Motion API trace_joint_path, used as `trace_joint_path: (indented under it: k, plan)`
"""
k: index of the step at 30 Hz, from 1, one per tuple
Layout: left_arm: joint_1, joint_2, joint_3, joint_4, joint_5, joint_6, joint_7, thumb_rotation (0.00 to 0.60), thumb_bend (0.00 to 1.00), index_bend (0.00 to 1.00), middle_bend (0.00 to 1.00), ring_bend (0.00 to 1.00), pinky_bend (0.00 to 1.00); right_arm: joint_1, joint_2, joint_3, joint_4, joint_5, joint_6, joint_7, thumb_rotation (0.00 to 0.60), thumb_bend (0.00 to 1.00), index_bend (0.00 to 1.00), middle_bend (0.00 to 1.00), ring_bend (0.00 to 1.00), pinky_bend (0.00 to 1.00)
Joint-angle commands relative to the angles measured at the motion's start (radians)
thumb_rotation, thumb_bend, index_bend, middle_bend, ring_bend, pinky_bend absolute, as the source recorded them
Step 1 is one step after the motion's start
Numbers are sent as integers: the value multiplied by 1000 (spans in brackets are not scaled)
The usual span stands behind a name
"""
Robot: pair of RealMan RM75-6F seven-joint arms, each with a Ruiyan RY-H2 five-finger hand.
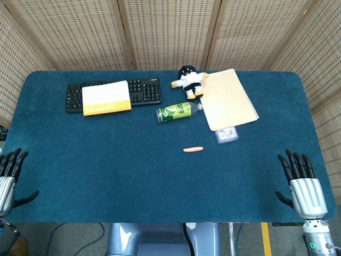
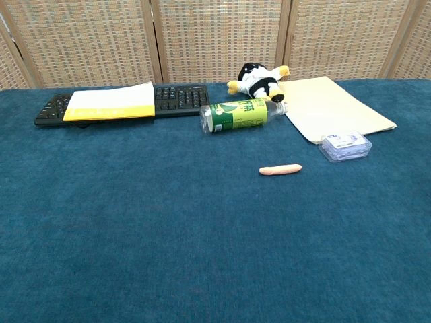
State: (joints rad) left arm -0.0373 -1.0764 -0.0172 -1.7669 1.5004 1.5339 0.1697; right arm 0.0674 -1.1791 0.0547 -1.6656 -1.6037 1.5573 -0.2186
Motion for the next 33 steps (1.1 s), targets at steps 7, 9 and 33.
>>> trace_joint_path:
  k: [7, 9, 33]
  plan:
    - [2, -3, 2, 4, 8, 2, -2, 600, 0, 0, 0, 0, 0, 3, 6, 2, -4, 8, -8, 12, 600, 0, 0, 0, 0, 0]
    - [2, -4, 2, 7, 10, 2, -4, 600, 0, 0, 0, 0, 0, 13, 6, 8, -10, 11, -23, 13, 600, 0, 0, 0, 0, 0]
    - [-62, -87, -51, 90, -107, -102, 50, 600, 0, 0, 0, 0, 0, 693, -286, 267, 199, 587, -823, -32, 600, 205, 324, 0, 0, 0]
